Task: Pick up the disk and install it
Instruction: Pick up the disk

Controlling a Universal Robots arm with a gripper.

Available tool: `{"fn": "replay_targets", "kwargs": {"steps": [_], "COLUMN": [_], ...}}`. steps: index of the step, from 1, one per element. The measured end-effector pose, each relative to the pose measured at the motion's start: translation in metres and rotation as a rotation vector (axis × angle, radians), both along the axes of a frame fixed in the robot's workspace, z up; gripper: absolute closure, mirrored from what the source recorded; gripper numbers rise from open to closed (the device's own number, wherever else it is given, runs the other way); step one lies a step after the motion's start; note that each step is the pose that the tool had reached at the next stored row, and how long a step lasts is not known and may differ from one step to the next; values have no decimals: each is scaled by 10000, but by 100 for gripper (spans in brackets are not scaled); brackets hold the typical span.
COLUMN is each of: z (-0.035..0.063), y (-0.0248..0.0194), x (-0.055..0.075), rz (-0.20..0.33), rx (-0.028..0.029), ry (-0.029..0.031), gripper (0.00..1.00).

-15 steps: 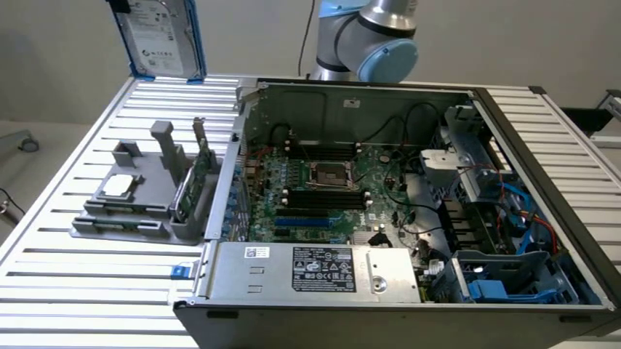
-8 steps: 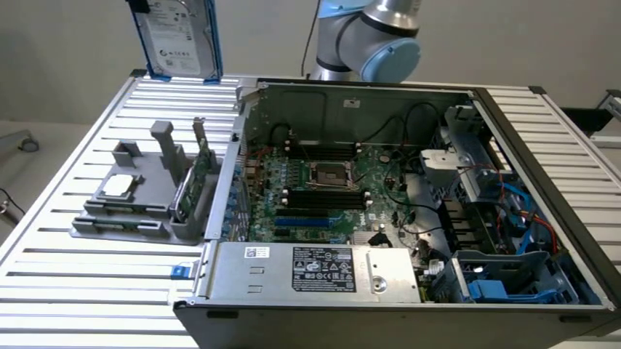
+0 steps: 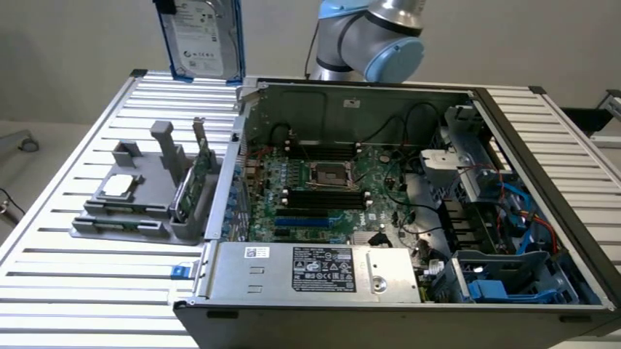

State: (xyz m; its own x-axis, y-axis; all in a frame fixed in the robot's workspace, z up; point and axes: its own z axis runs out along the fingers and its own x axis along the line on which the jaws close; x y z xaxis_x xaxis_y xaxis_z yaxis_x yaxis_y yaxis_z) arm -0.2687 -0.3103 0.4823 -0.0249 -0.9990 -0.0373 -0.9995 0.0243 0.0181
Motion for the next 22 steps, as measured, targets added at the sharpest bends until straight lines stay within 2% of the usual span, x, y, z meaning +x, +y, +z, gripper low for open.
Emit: {"fn": "replay_targets", "kwargs": {"steps": [22], "z": [62], "y": [-113], "x": [1000], "rz": [0], "rx": [97], "ry": [0], "gripper": [67]}}
